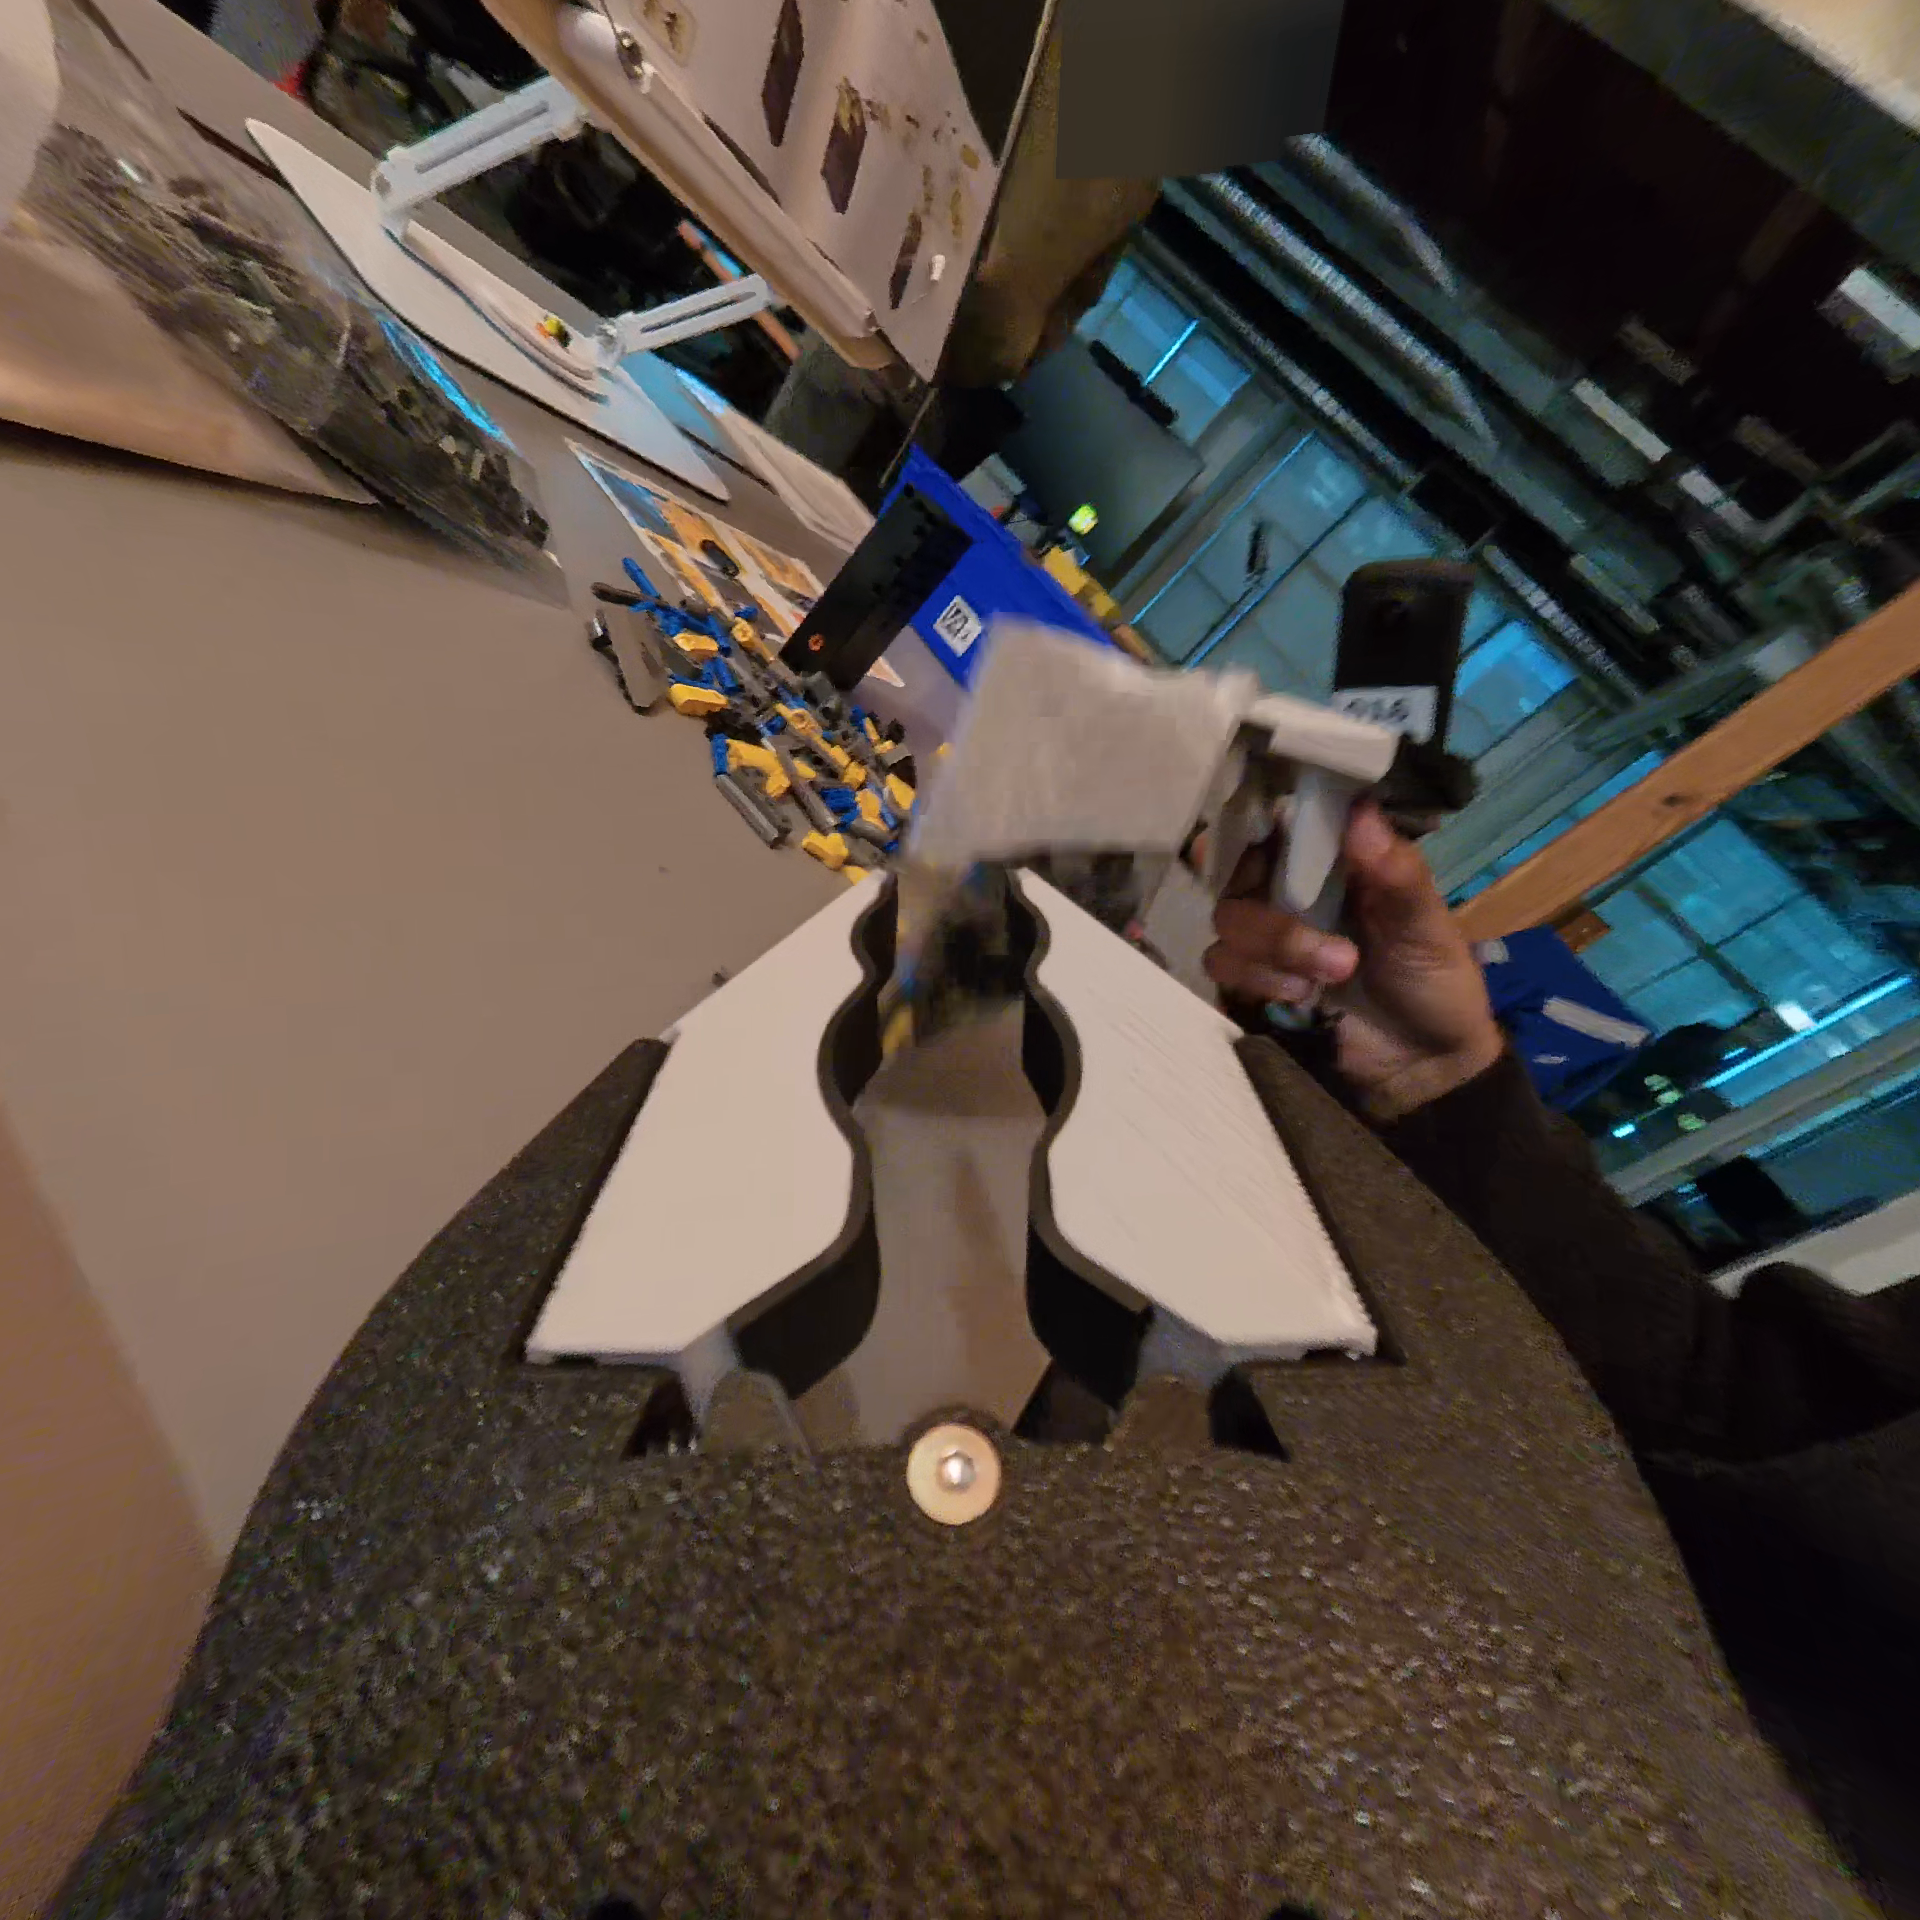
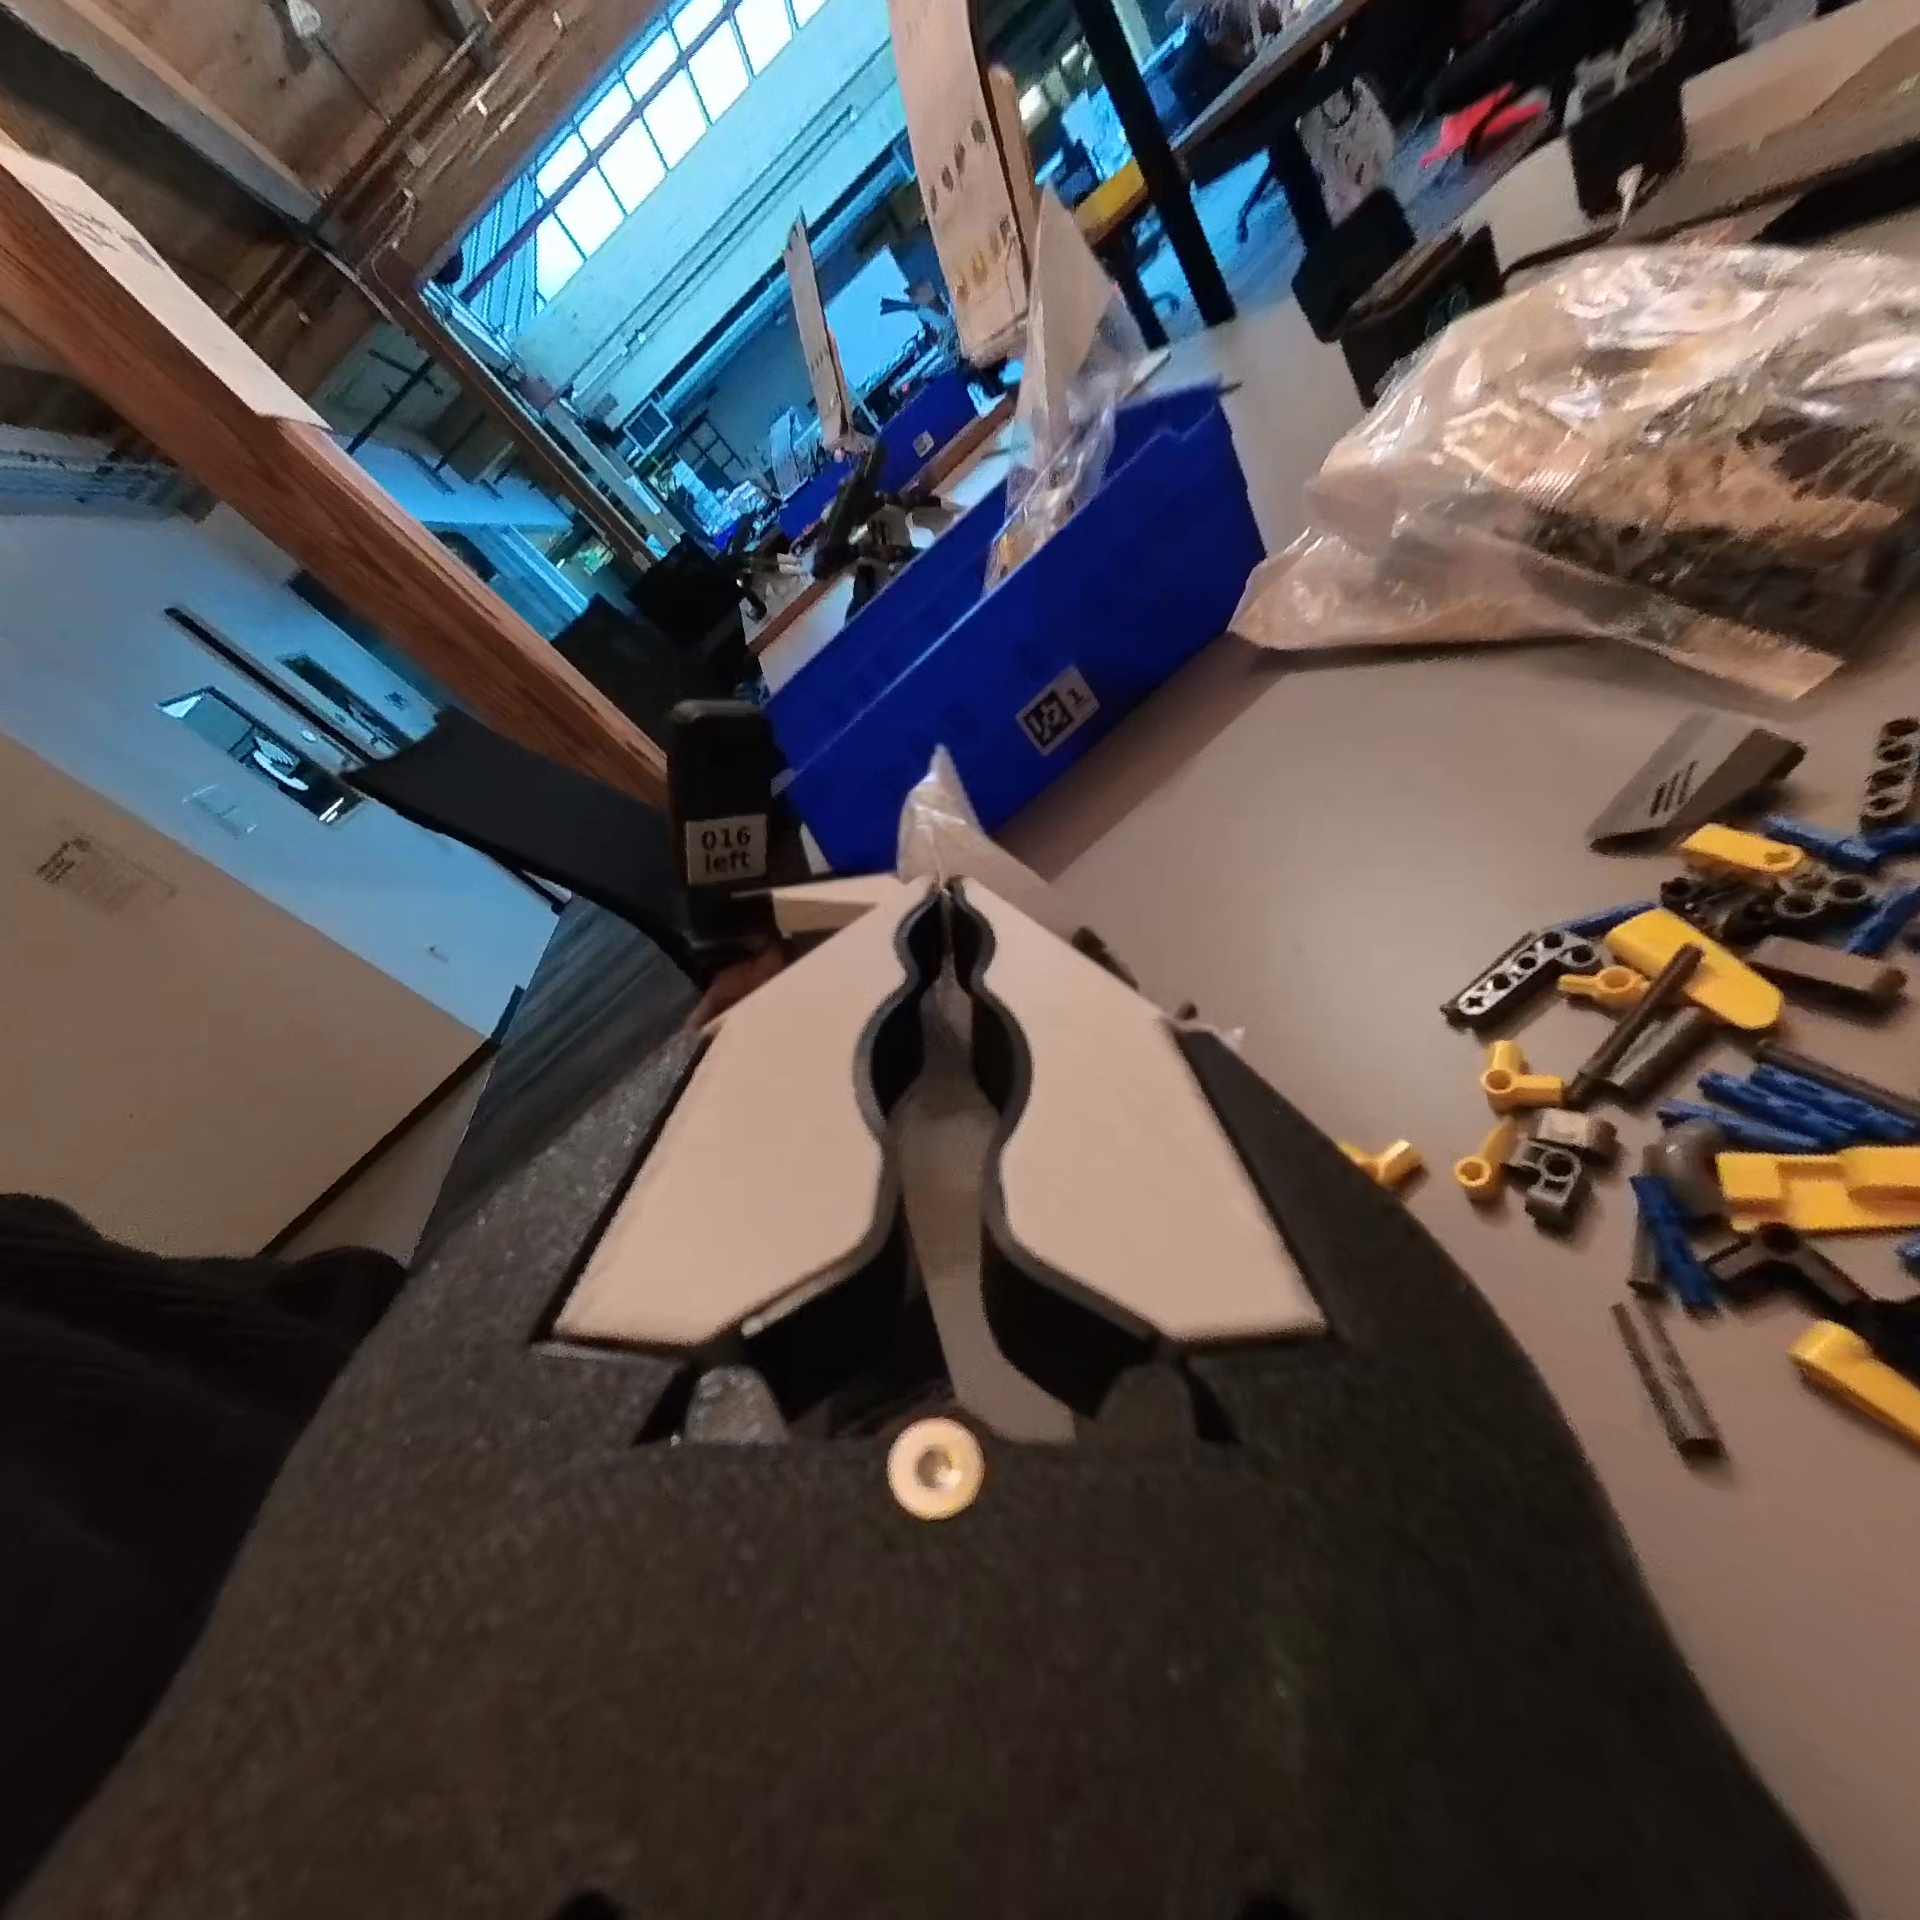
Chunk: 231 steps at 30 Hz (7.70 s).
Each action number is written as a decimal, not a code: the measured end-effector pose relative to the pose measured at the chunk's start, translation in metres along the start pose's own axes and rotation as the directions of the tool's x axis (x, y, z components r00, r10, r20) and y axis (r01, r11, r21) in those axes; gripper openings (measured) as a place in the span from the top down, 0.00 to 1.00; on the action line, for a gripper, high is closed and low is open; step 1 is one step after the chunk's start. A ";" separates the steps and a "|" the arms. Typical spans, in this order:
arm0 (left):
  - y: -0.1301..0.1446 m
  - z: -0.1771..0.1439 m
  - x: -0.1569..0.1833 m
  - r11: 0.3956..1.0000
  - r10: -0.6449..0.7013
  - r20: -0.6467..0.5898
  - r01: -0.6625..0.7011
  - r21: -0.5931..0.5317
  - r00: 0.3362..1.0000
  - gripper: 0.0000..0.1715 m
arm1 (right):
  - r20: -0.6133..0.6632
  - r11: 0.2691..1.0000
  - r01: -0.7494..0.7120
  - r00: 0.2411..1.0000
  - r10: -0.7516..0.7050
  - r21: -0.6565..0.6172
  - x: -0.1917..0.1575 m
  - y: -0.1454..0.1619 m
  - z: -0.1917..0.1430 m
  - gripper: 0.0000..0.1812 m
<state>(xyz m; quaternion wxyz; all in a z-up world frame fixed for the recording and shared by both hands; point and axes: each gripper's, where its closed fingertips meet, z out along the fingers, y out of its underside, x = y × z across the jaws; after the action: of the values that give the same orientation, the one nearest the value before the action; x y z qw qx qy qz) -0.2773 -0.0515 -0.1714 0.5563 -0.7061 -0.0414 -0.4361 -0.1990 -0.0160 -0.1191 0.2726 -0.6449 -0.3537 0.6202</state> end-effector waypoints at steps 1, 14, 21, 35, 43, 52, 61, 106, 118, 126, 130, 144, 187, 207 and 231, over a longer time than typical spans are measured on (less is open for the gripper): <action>0.005 0.003 0.000 0.999 0.036 0.020 -0.035 -0.028 0.999 0.88 | -0.005 1.000 0.013 1.000 -0.013 0.023 -0.001 -0.007 -0.002 1.00; 0.037 0.050 0.037 0.853 0.522 0.222 -0.505 -0.131 0.824 0.55 | -0.179 0.959 0.275 0.943 -0.282 -0.065 -0.035 0.006 0.040 1.00; 0.019 0.032 0.059 0.922 0.384 0.027 -0.384 0.037 0.923 0.75 | 0.044 0.980 0.196 0.980 -0.194 -0.039 -0.070 0.011 0.056 0.96; -0.012 -0.014 0.117 0.974 -0.064 -0.686 0.196 0.116 0.724 0.76 | 0.001 0.989 0.029 1.000 -0.030 0.145 -0.028 -0.013 -0.003 0.60; 0.005 -0.004 0.127 0.987 -0.103 -0.700 0.163 0.019 0.707 0.76 | 0.357 0.989 -0.142 0.926 0.122 0.032 -0.069 0.005 0.003 0.86; 0.002 0.002 0.115 0.978 -0.124 -0.653 0.202 0.046 0.748 0.68 | 0.277 0.991 -0.092 0.959 0.063 0.093 -0.063 -0.004 -0.002 1.00; 0.001 0.005 0.096 0.969 -0.181 -0.600 0.244 0.025 0.780 0.67 | 0.110 0.987 0.086 0.989 -0.101 0.137 -0.055 -0.019 -0.019 1.00; 0.022 0.001 0.096 0.996 0.013 -0.522 -0.058 -0.069 0.853 1.00 | 0.173 0.992 -0.071 0.983 0.052 0.102 -0.049 -0.029 -0.051 1.00; 0.010 -0.011 0.122 1.000 -0.009 -0.642 -0.007 -0.022 0.767 1.00 | 0.188 0.979 -0.133 0.977 0.103 0.155 -0.047 -0.035 -0.051 1.00; 0.001 -0.021 0.139 1.000 -0.029 -0.706 0.027 -0.014 0.708 1.00 | 0.252 0.965 -0.201 0.955 0.154 0.171 -0.049 -0.038 -0.051 0.99; 0.001 -0.021 0.136 0.999 -0.032 -0.699 0.032 -0.013 0.714 1.00 | 0.276 0.963 -0.206 0.949 0.153 0.176 -0.053 -0.039 -0.051 0.99; 0.001 -0.011 0.105 0.995 -0.087 -0.618 0.101 -0.012 0.782 1.00 | 0.236 0.986 0.008 0.971 -0.048 0.167 -0.089 -0.043 -0.053 1.00; 0.014 0.014 0.098 0.996 -0.055 -0.503 0.084 0.034 0.863 0.88 | 0.034 0.999 0.030 0.999 -0.029 -0.018 -0.047 0.005 -0.014 0.74; 0.002 0.007 0.103 0.982 -0.103 -0.573 0.174 0.070 0.813 0.85 | 0.209 0.988 -0.064 0.973 0.093 -0.141 -0.059 0.032 -0.003 0.93; -0.008 -0.009 0.118 0.984 0.003 -0.620 0.107 0.140 0.785 0.94 | 0.281 0.999 0.046 0.958 -0.052 0.028 -0.081 0.002 -0.017 0.83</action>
<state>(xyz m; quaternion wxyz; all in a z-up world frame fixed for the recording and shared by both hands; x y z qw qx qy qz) -0.2142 -0.1063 -0.0878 0.5842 -0.4741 0.0866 -0.6530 -0.1801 -0.0804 -0.0702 0.2418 -0.5382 -0.3980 0.7025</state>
